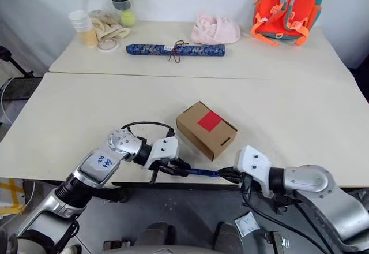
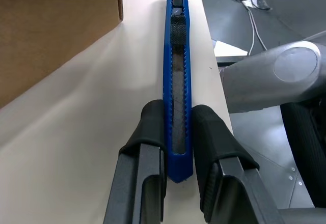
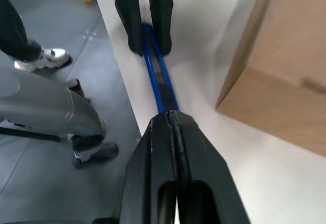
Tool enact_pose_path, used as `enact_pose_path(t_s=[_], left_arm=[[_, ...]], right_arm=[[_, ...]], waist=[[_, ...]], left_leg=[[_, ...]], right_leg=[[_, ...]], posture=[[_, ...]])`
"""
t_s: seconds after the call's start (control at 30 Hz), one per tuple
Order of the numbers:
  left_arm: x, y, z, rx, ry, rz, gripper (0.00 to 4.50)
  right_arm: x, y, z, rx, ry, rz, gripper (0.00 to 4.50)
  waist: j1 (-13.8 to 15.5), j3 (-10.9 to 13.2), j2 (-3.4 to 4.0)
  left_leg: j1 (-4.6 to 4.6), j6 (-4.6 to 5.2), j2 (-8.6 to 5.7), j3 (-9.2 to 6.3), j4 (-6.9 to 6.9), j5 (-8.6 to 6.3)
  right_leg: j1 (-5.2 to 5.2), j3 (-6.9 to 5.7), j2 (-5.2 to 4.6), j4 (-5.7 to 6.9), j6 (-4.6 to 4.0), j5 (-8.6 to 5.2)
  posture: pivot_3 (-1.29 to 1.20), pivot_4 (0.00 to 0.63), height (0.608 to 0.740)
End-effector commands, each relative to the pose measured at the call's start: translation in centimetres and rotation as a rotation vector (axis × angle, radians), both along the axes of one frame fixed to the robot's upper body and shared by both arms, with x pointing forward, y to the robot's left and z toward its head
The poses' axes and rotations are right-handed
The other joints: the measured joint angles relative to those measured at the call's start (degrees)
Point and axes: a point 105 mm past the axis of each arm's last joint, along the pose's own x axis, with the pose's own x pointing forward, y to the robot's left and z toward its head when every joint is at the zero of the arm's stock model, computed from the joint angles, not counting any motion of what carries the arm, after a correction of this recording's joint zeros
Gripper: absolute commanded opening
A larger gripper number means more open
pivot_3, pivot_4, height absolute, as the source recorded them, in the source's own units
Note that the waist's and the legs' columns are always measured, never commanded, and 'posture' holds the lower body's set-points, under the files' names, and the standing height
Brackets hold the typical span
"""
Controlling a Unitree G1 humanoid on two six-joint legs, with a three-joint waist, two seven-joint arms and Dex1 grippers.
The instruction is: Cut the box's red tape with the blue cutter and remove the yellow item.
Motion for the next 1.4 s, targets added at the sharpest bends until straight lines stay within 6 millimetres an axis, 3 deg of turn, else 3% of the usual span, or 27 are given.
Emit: enact_pose_path(t_s=[0.03,0.73,1.13,1.4], left_arm=[[0.1,0.0,-0.3,0.048,-0.002,0.026,0.46],[-0.2,-0.6,0.1,0.042,0.016,0.047,0.46],[-0.3,-0.9,0.3,0.04,0.019,0.024,0.46],[-0.1,-0.8,0.3,0.035,0.007,0.022,0.46]], right_arm=[[1.0,0.4,-0.1,-0.012,-0.035,-0.025,0.03],[1.2,1.9,-2.7,-0.022,0.009,0.046,0.03],[1.3,4.2,-2.6,0.015,0.047,0.119,0.03],[1.2,4.5,-2.3,0.04,0.048,0.111,0.03]], waist=[[0.06,-0.01,0.01],[0.29,-0.02,0.03],[0.41,-0.03,0.04],[0.44,-0.03,0.04]], left_leg=[[0.0,0.0,0.0,0.0,0.0,0.0],[0.05,0.0,0.01,0.01,0.0,-0.01],[0.04,0.0,0.01,0.01,0.0,-0.01],[0.03,0.01,0.0,0.01,0.01,-0.02]], right_leg=[[0.0,0.0,0.01,0.02,0.0,0.0],[0.01,0.0,0.01,0.04,0.0,0.0],[0.01,0.0,0.01,0.05,-0.01,0.0],[0.01,0.01,0.01,0.02,-0.01,0.0]], posture=[[0.0,0.15,0.74],[0.0,0.15,0.74],[0.0,0.15,0.74],[0.0,0.15,0.74]])
